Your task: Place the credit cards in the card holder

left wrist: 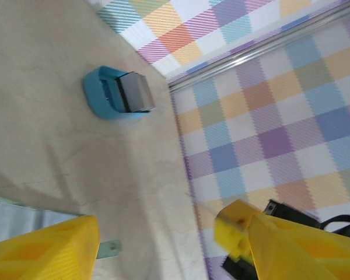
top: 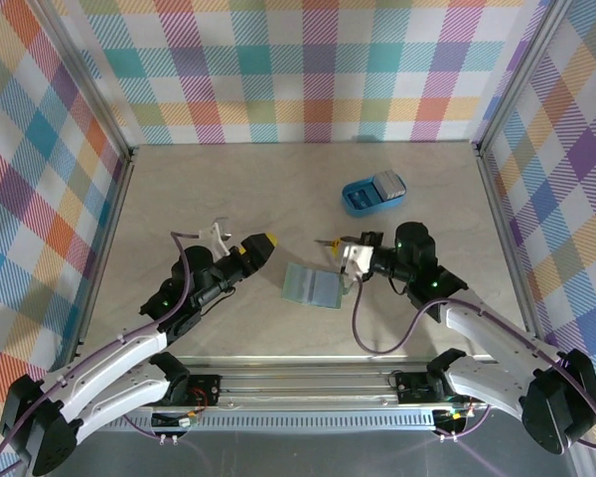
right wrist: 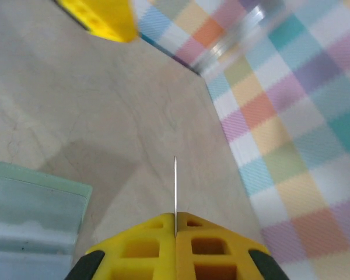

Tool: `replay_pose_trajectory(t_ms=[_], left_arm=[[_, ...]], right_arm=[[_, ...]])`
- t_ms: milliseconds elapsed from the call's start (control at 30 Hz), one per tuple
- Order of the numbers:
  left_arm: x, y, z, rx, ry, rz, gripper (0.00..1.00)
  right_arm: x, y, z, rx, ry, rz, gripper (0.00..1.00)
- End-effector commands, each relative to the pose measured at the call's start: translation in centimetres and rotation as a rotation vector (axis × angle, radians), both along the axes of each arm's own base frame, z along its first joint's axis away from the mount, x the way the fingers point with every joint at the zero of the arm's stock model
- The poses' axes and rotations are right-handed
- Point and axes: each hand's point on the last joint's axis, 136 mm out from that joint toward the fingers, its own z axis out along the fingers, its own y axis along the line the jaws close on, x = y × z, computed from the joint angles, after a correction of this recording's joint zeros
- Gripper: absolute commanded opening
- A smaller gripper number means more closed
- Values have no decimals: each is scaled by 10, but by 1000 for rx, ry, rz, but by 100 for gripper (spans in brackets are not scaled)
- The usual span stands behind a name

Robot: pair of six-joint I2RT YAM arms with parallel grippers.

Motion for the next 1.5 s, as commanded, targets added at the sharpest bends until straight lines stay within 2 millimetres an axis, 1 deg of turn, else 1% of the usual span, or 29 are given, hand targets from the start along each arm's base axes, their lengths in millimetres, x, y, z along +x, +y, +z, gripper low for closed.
replay_pose_trajectory(t_ms=[0,67,133,267,367,400,533,700,733,800,933,967,1000,1033,1067,1100,1133,1200,1267,1333,1433,1467], left_arm=[[-8,-11,15,-85,5,-18,69],[-12,-18,17,-116,10,-49,70],[-13,-20,16,-144,31,-56,70],[-16,-14,16,-147,56,-29,68],[-17,-19,21,-206,63,-49,58],[-17,-21,19,-212,78,-59,57],[-18,-29,15,-222,101,-83,56],[-20,-33,14,-230,129,-102,55],[-21,-33,14,-233,132,-102,53],[-23,-31,15,-243,129,-99,43],[-24,-30,18,-271,130,-99,18],[-25,-30,20,-275,127,-99,12],[-25,-29,20,-276,125,-97,5],[-24,-28,20,-277,122,-90,0],[-24,-26,20,-277,120,-83,0],[-23,-24,19,-280,115,-68,0],[-22,-21,20,-288,107,-56,0],[-21,-15,23,-317,75,-30,0],[-20,-8,27,-334,38,-7,0],[-19,-2,29,-321,13,24,0],[-16,3,35,-280,-22,53,0],[-16,3,38,-269,-35,51,0]], right_arm=[[-26,21,27,-47,-346,173,0],[-28,28,29,-55,-367,168,0],[-26,35,33,-48,-376,147,0],[-33,44,30,-53,-451,172,0],[-34,49,32,-42,-479,159,0],[-35,52,30,-54,-486,158,0],[-35,62,29,-71,-514,140,0],[-35,70,35,-61,-545,106,0],[-37,72,35,-60,-551,112,0],[-40,74,36,-58,-562,114,0],[-40,79,35,-59,-564,98,0],[-39,80,35,-56,-565,91,3],[-38,80,35,-51,-569,83,10],[-37,81,33,-51,-563,73,17],[-34,81,39,-26,-572,52,22],[-30,80,36,-33,-557,31,28],[-26,79,35,-36,-542,9,32],[-20,75,29,-24,-488,-48,36],[-19,70,32,41,-416,-112,38],[-15,61,35,116,-315,-197,37],[-5,44,38,262,-94,-355,39],[-3,38,39,335,18,-400,40]])
